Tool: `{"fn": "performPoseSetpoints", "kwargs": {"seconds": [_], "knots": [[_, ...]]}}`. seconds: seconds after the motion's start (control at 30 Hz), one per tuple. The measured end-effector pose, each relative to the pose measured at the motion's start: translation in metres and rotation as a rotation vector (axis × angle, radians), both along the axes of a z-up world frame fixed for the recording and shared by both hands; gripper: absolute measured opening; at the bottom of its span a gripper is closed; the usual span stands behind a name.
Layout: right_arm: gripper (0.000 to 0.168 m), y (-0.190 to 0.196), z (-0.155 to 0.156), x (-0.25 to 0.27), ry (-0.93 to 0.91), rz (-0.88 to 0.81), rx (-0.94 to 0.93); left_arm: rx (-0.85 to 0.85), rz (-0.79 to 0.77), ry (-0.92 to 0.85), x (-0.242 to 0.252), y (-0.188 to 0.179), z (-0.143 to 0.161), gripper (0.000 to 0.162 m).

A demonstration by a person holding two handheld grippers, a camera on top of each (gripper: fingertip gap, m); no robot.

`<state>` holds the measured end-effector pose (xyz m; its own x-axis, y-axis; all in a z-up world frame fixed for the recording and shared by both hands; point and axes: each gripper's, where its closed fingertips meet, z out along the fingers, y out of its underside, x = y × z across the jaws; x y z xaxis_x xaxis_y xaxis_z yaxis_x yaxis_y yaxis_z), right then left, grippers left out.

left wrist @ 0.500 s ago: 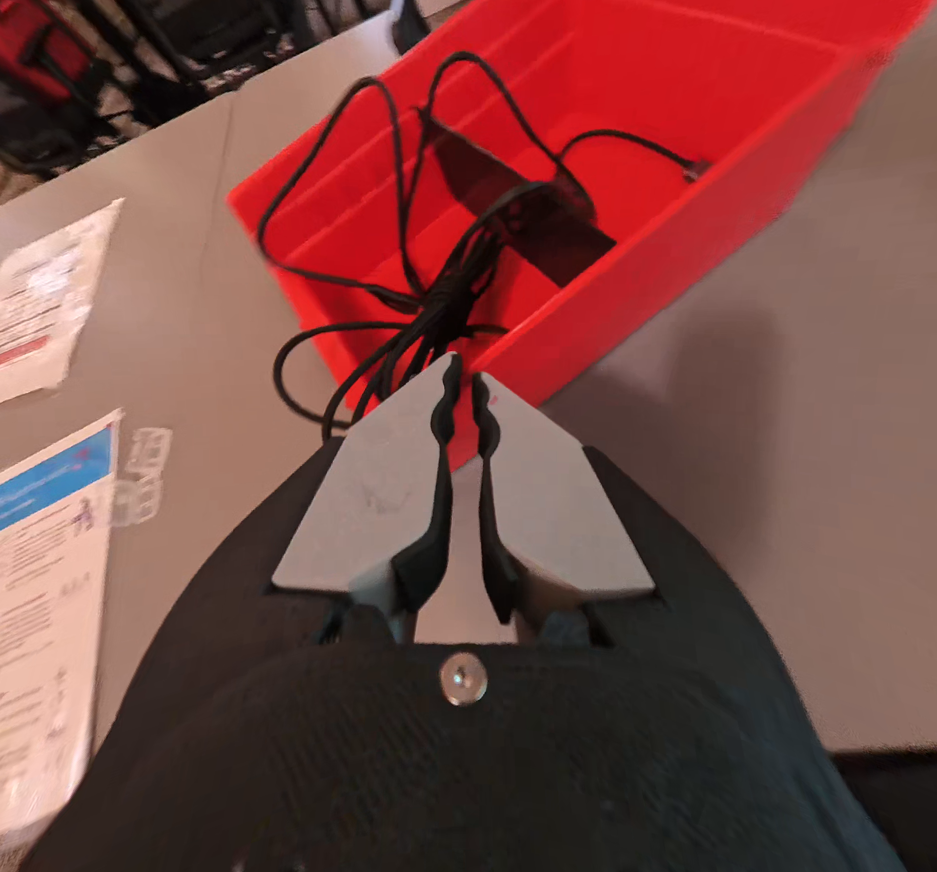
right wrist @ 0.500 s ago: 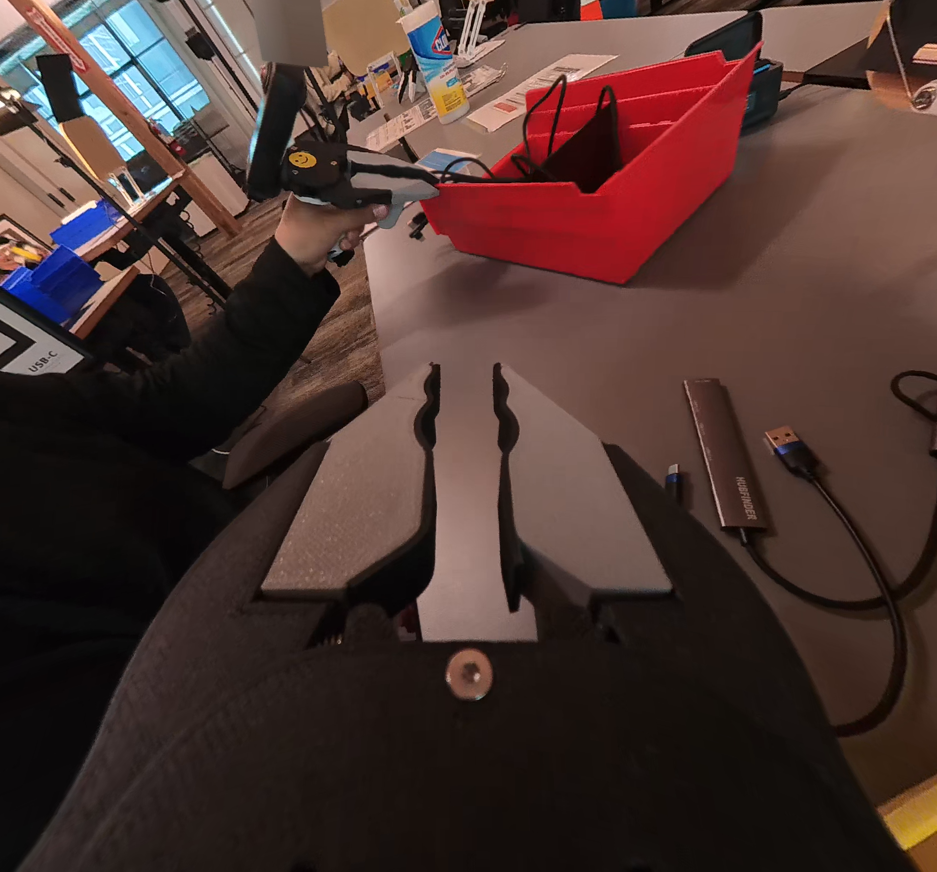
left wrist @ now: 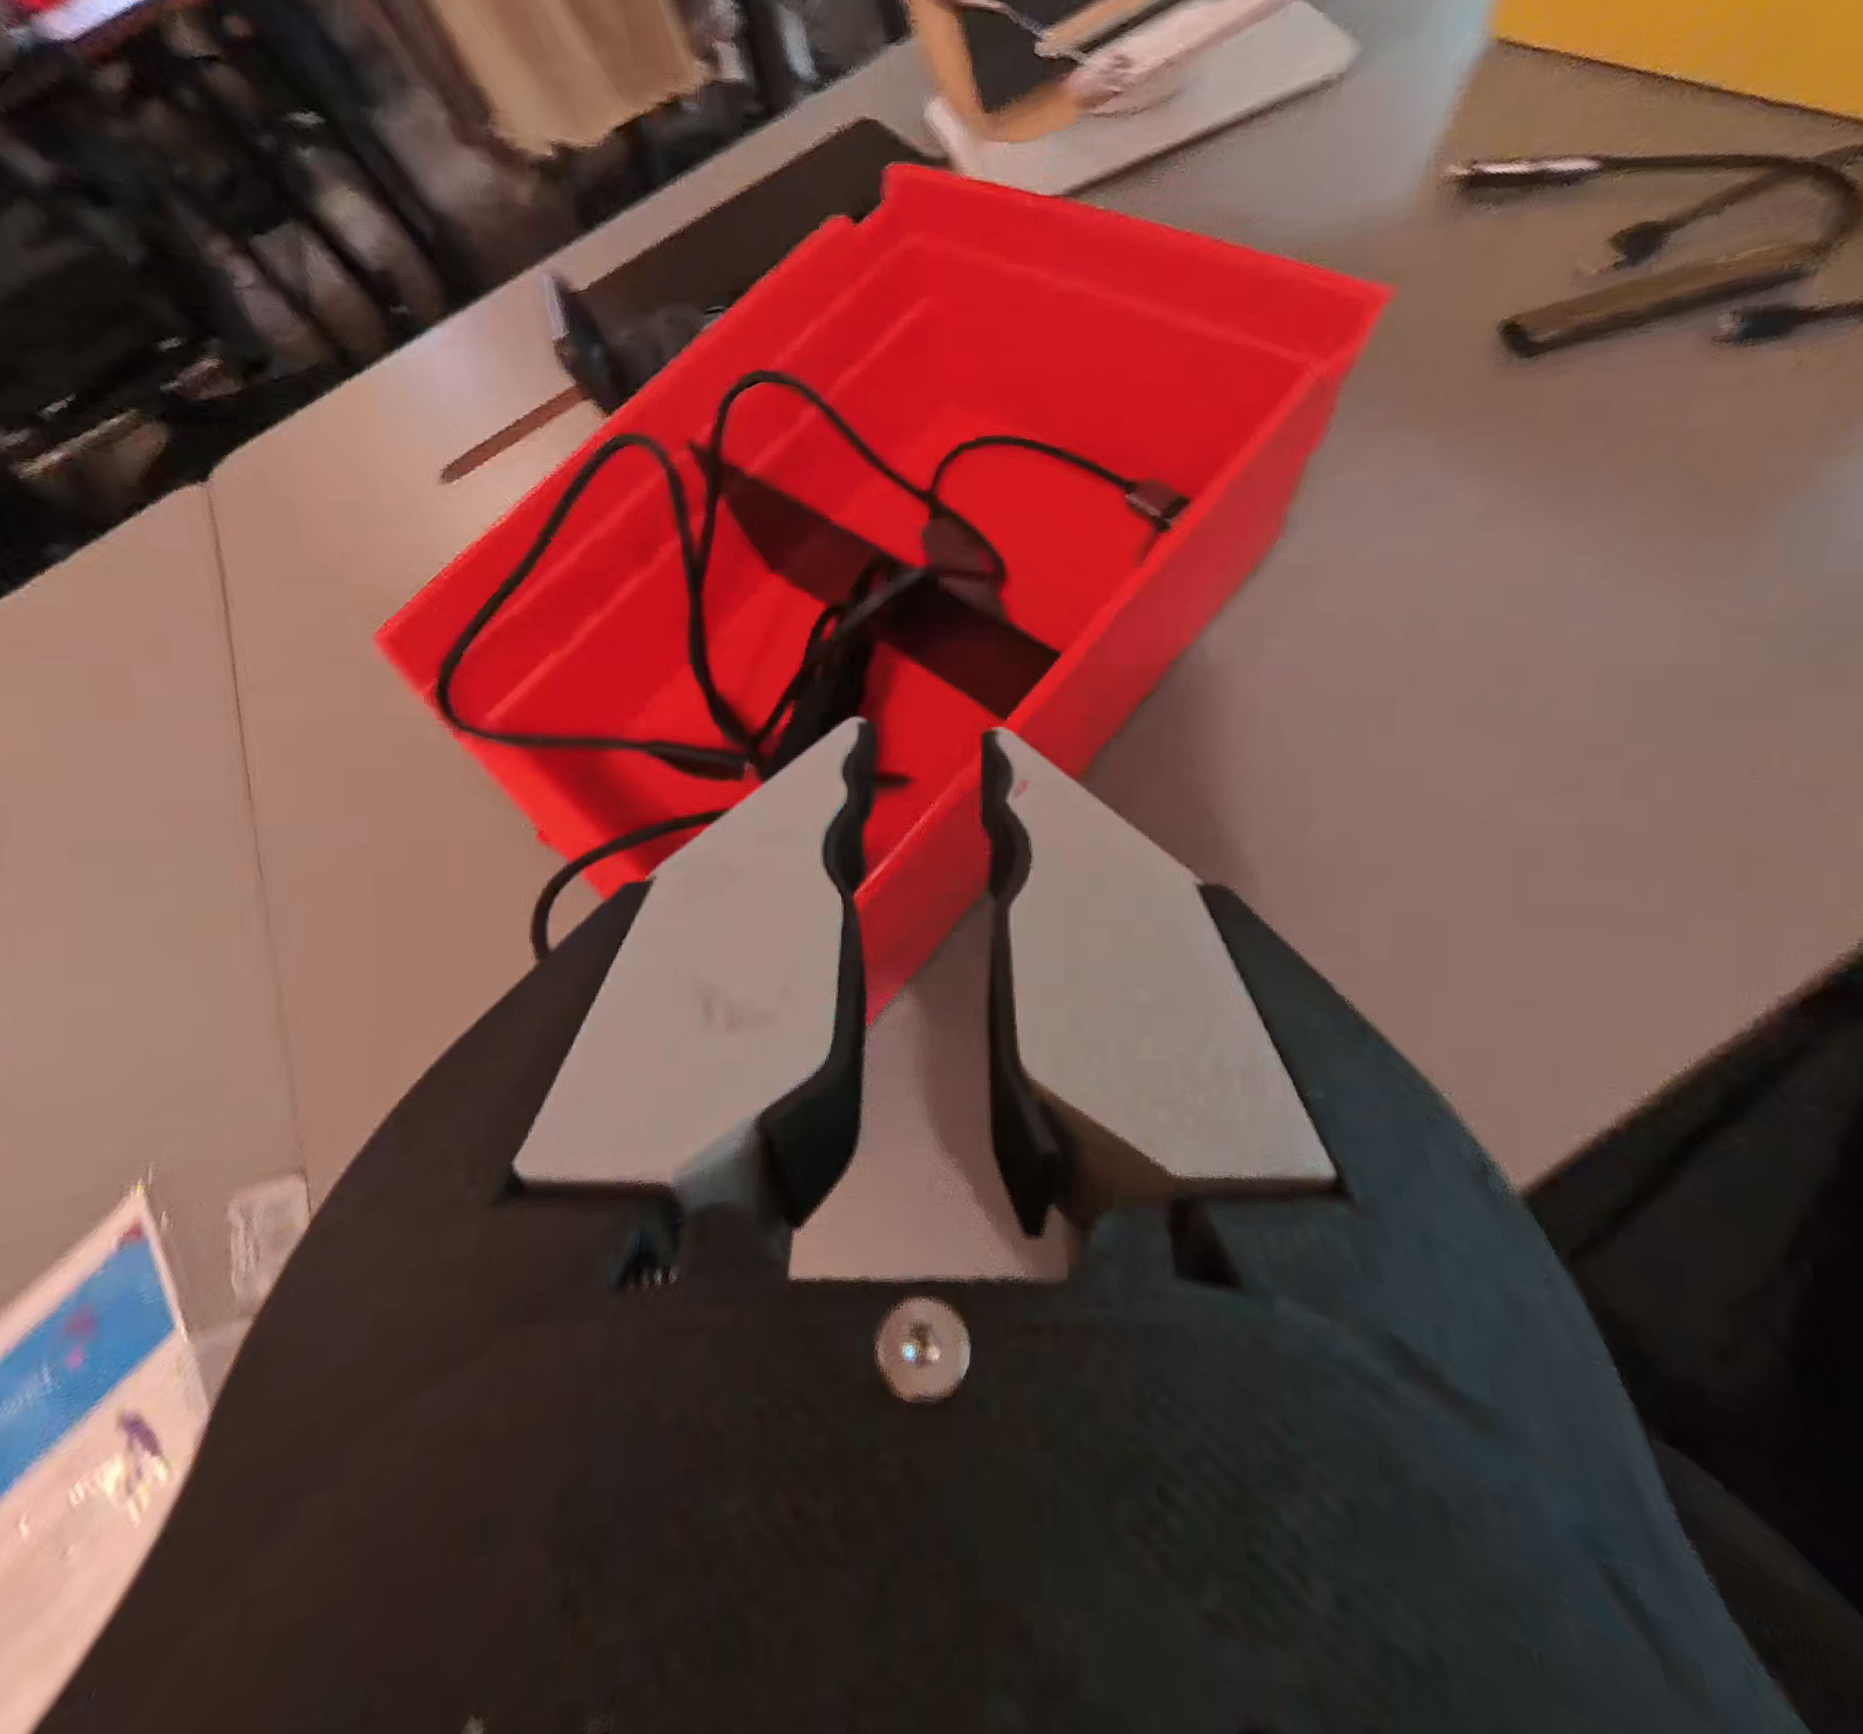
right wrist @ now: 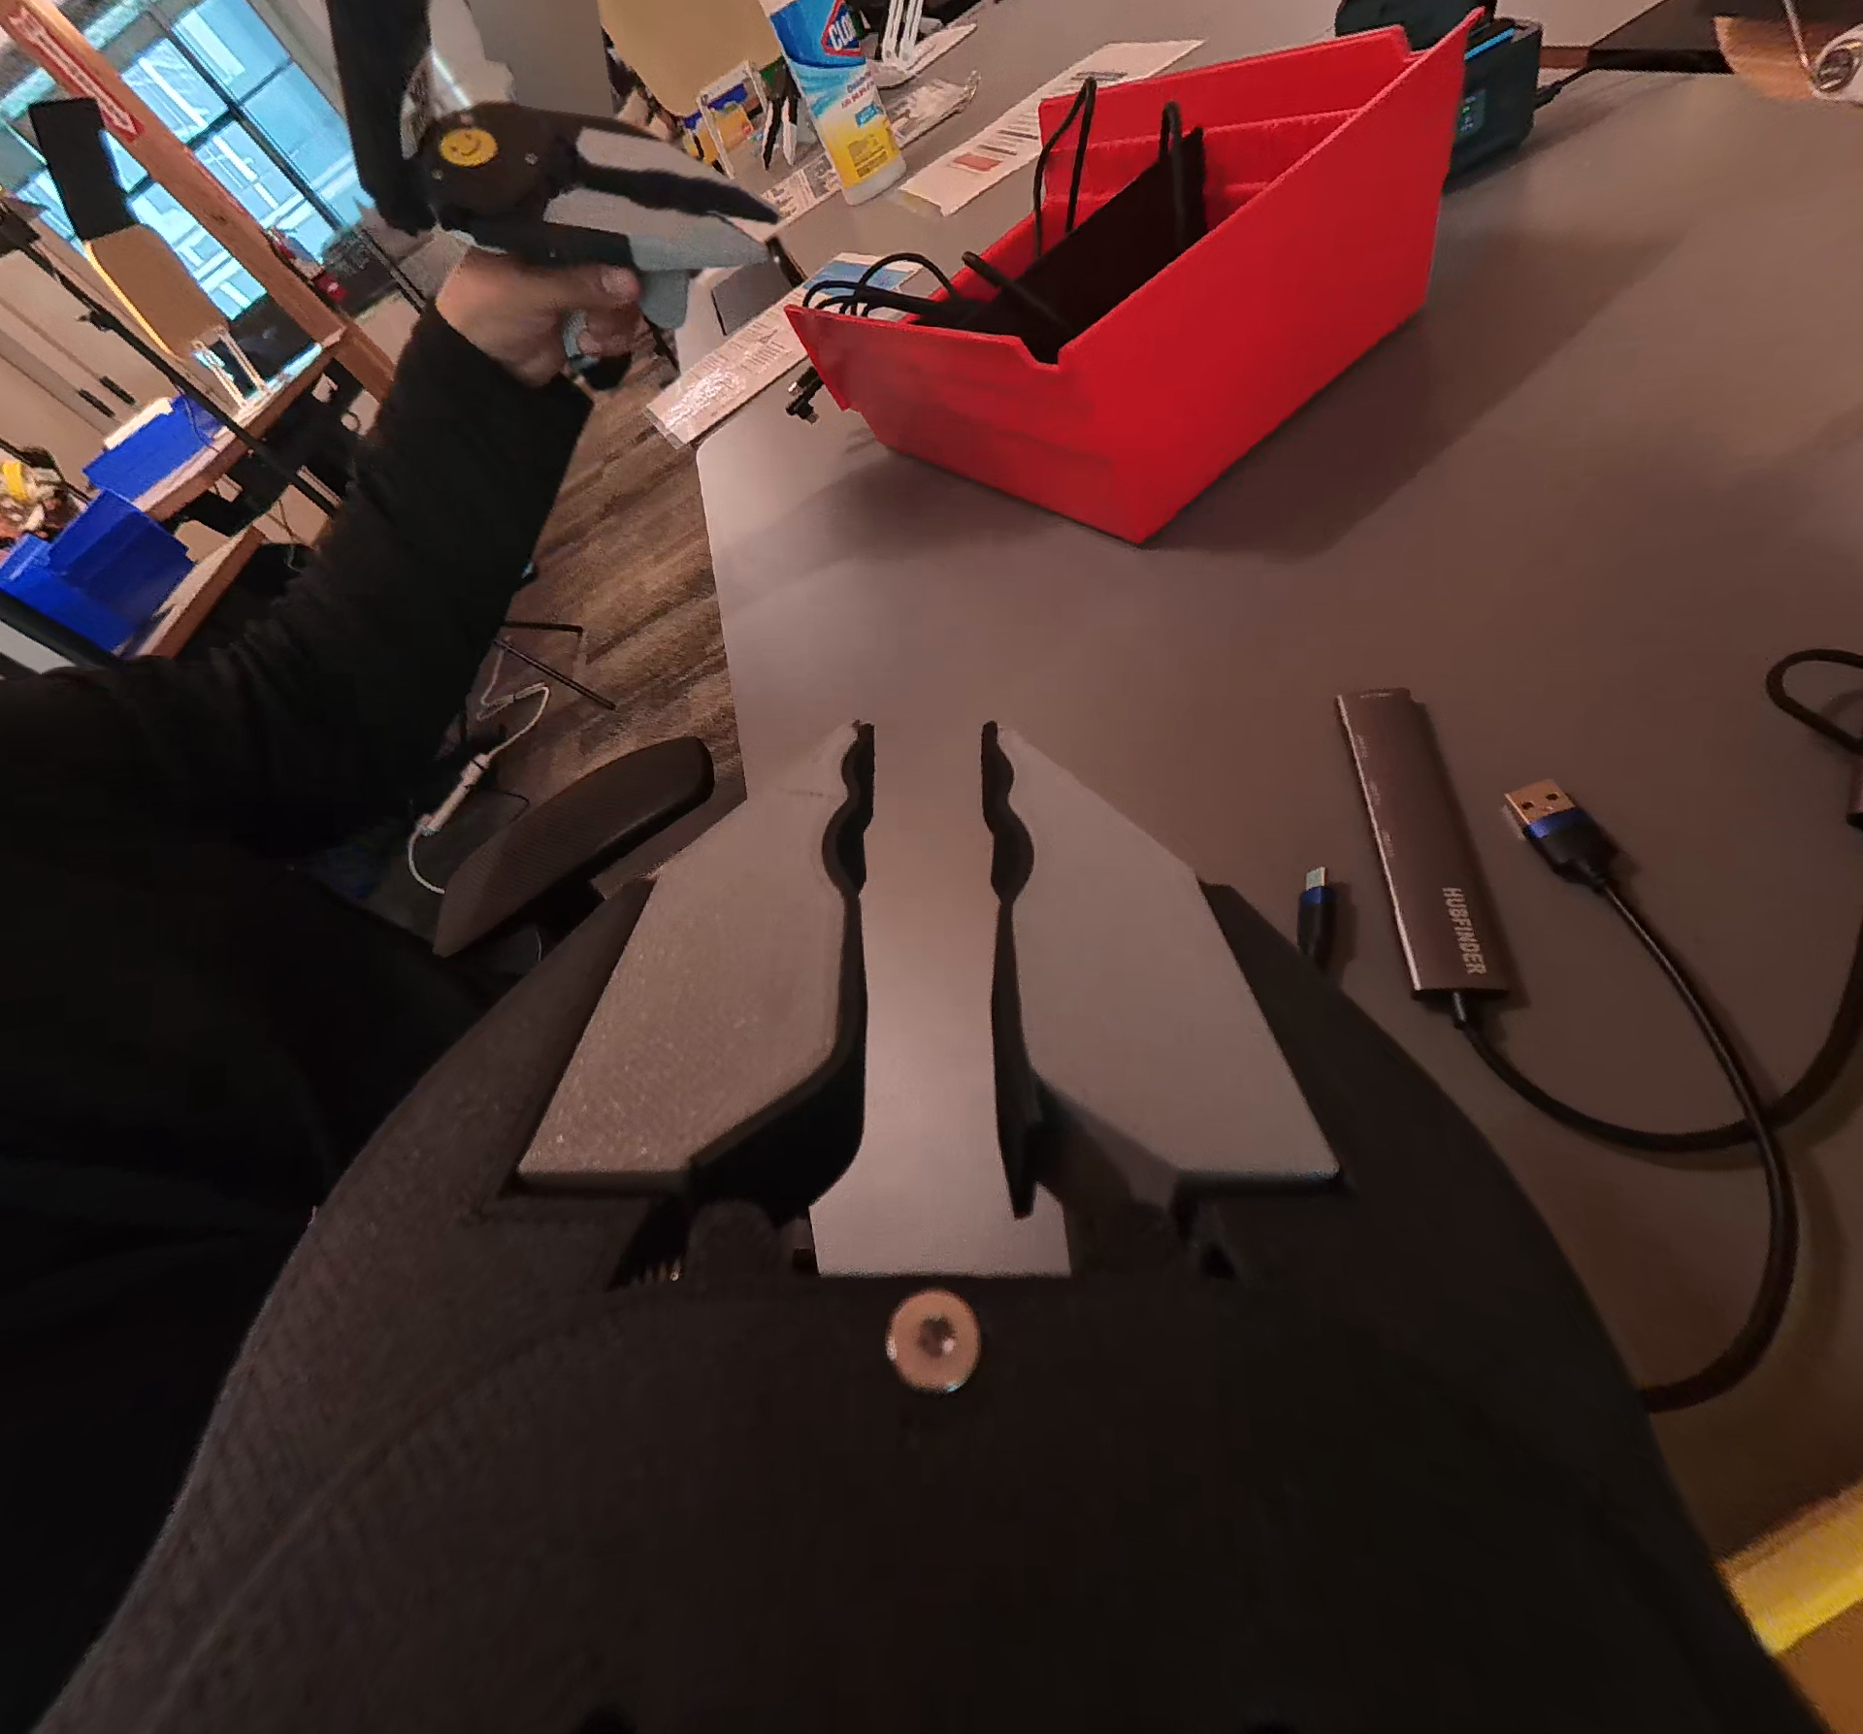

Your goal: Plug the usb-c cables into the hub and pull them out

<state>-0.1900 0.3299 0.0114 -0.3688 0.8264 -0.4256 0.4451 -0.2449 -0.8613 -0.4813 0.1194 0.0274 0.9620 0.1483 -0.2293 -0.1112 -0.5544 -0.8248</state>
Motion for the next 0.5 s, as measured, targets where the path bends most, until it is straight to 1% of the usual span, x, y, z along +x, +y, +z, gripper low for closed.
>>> {"fn": "performPoseSetpoints", "kwargs": {"seconds": [0.03,0.1,0.17,0.2,0.23,0.27,0.3,0.33,0.37,0.43,0.5], "knots": [[0.018,0.000,0.000,-0.001,0.003,0.000,-0.008,-0.046,-0.055,-0.004,0.006,0.004,0.000,0.023],[0.018,-0.001,0.000,-0.003,0.008,0.002,-0.019,-0.172,-0.116,-0.012,0.009,0.011,-0.014,0.037],[0.018,-0.004,-0.002,-0.004,0.006,0.010,-0.019,-0.340,-0.152,-0.022,0.006,0.013,-0.043,0.044],[0.019,-0.006,-0.003,-0.005,0.003,0.014,-0.015,-0.420,-0.148,0.001,0.000,0.011,-0.058,0.044],[0.018,-0.007,-0.004,-0.005,-0.003,0.018,-0.009,-0.490,-0.137,0.036,-0.008,0.010,-0.070,0.038],[0.018,-0.007,-0.005,-0.005,-0.007,0.020,-0.003,-0.544,-0.136,0.072,-0.013,0.009,-0.081,0.025],[0.018,-0.007,-0.006,-0.005,-0.011,0.021,0.001,-0.553,-0.127,0.128,-0.018,0.012,-0.080,0.011],[0.018,-0.007,-0.006,-0.005,-0.013,0.021,0.003,-0.575,-0.088,0.094,-0.018,0.012,-0.081,0.010],[0.018,-0.007,-0.006,-0.005,-0.013,0.021,0.003,-0.583,-0.010,0.011,-0.017,0.011,-0.081,0.010],[0.018,-0.008,-0.007,-0.004,-0.010,0.026,0.002,-0.528,0.062,-0.087,-0.013,0.011,-0.081,0.009],[0.018,-0.009,-0.009,-0.003,-0.010,0.030,0.002,-0.492,0.141,-0.135,-0.015,0.004,-0.080,0.009]]}}
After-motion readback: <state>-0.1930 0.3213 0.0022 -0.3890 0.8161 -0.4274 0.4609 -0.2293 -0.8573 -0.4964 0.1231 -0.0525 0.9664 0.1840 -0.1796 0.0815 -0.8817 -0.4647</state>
